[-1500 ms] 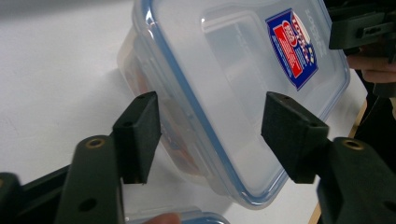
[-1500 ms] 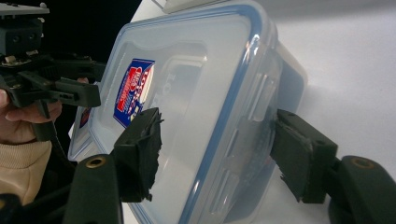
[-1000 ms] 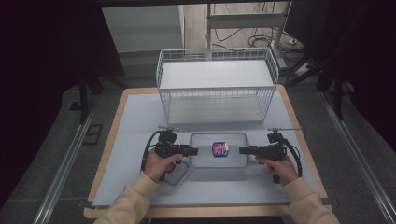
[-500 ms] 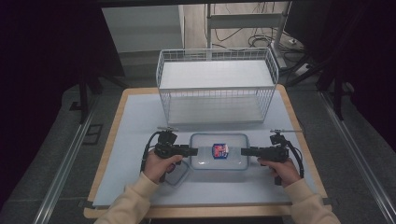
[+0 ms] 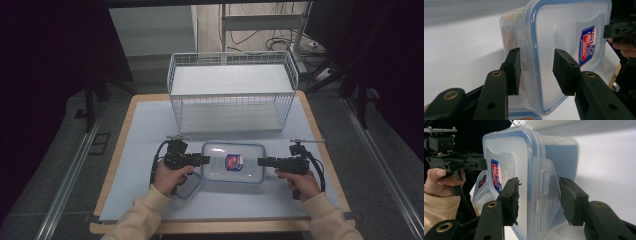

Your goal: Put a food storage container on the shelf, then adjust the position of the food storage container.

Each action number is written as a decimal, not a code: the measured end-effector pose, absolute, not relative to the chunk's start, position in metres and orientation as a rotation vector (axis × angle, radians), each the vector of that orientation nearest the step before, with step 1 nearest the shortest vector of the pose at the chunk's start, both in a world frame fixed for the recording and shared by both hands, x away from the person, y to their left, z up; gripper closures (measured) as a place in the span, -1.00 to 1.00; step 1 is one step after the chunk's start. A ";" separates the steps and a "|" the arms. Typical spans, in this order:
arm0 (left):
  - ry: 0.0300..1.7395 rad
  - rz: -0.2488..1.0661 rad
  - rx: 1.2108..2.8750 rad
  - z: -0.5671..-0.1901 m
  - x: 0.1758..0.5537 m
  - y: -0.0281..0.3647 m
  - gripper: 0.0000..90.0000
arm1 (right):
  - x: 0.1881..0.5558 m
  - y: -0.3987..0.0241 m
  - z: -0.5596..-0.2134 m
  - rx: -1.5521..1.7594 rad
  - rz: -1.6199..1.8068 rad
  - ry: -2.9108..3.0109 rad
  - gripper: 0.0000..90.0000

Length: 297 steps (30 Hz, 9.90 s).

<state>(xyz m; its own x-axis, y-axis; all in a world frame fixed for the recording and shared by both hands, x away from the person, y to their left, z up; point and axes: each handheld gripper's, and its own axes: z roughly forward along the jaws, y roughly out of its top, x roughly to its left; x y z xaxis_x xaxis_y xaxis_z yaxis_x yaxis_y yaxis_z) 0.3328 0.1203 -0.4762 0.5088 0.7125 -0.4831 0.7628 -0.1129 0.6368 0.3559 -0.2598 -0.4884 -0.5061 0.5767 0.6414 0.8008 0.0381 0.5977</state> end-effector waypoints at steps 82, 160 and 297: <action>1.069 0.149 1.723 -0.305 0.417 0.142 0.36 | 0.453 -0.244 -0.297 -1.205 -1.741 -2.271 0.18; 1.124 0.140 1.628 -0.298 0.451 0.172 -0.21 | 0.498 -0.241 -0.289 -1.528 -1.736 -2.210 -0.49; 1.048 0.140 1.929 -0.457 0.304 0.178 -0.41 | 0.337 -0.262 -0.491 -1.271 -1.495 -2.617 -0.08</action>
